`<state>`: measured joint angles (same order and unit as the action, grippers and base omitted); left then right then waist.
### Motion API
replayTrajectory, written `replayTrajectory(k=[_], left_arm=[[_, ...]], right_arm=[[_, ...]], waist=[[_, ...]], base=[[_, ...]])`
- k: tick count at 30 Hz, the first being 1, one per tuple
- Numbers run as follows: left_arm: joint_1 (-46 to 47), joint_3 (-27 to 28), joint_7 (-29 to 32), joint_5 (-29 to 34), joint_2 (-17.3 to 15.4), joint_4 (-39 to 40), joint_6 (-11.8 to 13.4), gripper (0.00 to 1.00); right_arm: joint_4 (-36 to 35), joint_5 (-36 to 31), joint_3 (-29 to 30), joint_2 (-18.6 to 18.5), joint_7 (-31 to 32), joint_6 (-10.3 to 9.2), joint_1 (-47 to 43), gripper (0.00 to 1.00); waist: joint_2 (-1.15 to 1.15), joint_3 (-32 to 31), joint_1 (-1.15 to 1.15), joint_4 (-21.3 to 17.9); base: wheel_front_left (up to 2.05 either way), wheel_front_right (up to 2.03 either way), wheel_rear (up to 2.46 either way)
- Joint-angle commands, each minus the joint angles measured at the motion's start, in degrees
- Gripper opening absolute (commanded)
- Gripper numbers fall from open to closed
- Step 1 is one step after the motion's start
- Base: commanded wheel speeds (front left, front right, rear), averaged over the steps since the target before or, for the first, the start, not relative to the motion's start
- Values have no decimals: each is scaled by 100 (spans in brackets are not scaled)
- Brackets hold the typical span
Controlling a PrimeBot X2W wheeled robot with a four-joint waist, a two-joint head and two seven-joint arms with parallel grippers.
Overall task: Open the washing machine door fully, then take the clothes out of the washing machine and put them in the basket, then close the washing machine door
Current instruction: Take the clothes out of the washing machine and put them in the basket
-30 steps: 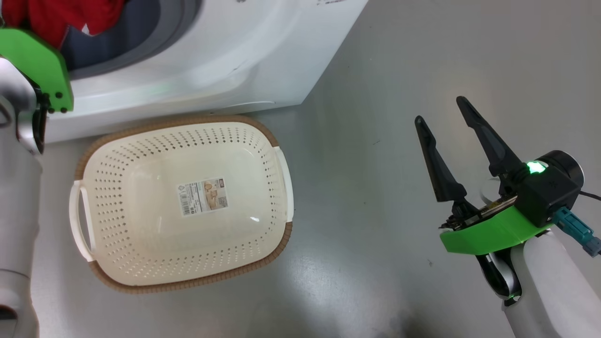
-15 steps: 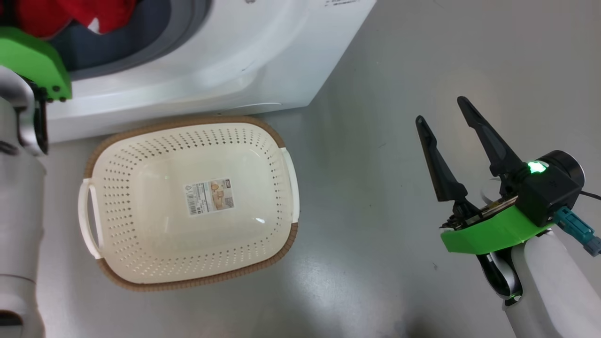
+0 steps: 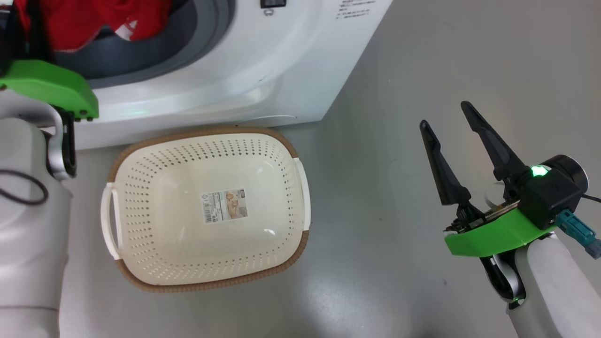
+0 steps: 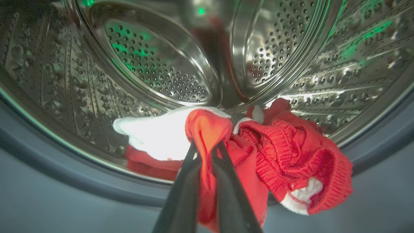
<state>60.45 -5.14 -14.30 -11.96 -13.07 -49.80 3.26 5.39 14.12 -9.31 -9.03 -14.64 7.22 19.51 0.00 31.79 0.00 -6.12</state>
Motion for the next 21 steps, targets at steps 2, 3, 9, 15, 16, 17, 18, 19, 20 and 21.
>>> replayTrajectory(k=[2,3,9,15,16,17,18,19,20,21], left_arm=[[-255,178,-66,-21,-230,589,58,0],[-372,201,-67,-17,-213,791,73,0],[-1101,323,-69,11,-154,1754,111,0],[-1801,455,-69,18,-94,2692,31,0],[-1910,475,-69,30,-81,2854,24,0],[-2023,494,-69,43,-70,3004,20,0],[-2134,523,-69,49,-54,3149,27,0],[-2246,542,-69,79,-40,3311,43,0],[-2371,551,-69,128,-30,3471,74,0],[-2497,557,-69,171,-16,3626,102,0]], right_arm=[[-114,47,-61,-72,-36,26,-173,100],[-115,43,-56,-74,-36,26,-177,100],[-73,66,-112,-56,-36,26,-201,100],[-11,67,-120,-46,-36,26,-279,100],[-6,66,-115,-48,-36,26,-299,100],[0,67,-111,-47,-36,26,-319,100],[5,66,-109,-45,-36,26,-339,100],[9,67,-105,-41,-36,26,-359,100],[18,71,-105,-37,-36,26,-379,100],[33,72,-107,-35,-36,26,-399,100]], waist=[[0,-91,0,76],[0,-125,0,96],[0,-376,0,162],[0,-664,0,187],[0,-718,0,189],[0,-771,0,190],[0,-825,0,191],[0,-880,0,195],[0,-934,0,195],[0,-984,0,196]], base=[[0,0,0],[0,0,0],[0,0,0],[0,0,0],[0,0,0],[0,0,0],[0,0,0],[0,0,0],[0,0,0],[0,0,0]])
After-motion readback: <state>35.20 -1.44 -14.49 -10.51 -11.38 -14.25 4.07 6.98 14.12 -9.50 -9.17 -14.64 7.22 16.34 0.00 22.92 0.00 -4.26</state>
